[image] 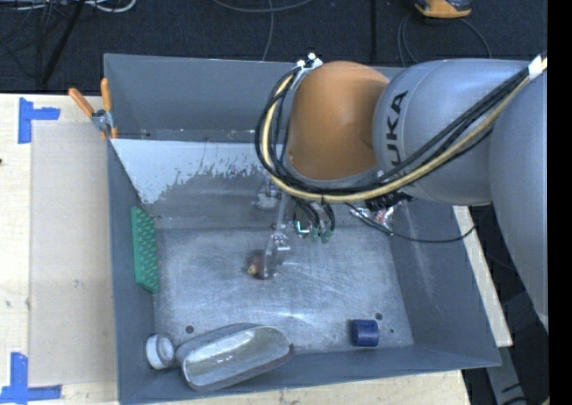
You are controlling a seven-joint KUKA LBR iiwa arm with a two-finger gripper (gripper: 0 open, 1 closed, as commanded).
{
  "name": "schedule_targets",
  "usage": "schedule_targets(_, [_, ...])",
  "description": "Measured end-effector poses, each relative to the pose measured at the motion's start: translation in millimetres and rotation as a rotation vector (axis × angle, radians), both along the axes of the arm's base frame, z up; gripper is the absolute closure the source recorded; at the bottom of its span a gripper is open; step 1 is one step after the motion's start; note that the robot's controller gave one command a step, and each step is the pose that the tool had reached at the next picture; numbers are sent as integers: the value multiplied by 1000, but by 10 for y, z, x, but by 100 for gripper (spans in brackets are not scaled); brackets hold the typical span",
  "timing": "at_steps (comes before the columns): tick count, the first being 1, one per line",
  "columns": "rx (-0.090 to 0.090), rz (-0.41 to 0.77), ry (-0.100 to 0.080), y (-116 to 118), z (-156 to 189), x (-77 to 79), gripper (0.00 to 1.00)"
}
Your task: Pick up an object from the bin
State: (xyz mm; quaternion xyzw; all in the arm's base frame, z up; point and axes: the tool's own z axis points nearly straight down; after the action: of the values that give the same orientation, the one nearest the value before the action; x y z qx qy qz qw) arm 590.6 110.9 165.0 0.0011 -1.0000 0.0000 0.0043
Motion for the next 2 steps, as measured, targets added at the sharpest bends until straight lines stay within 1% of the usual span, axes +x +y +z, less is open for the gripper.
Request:
schedule_targets(1, [2,31,-11,-295,-944,3,0])
schedule_targets(2, [3,31,-15,-286,-887,24,100])
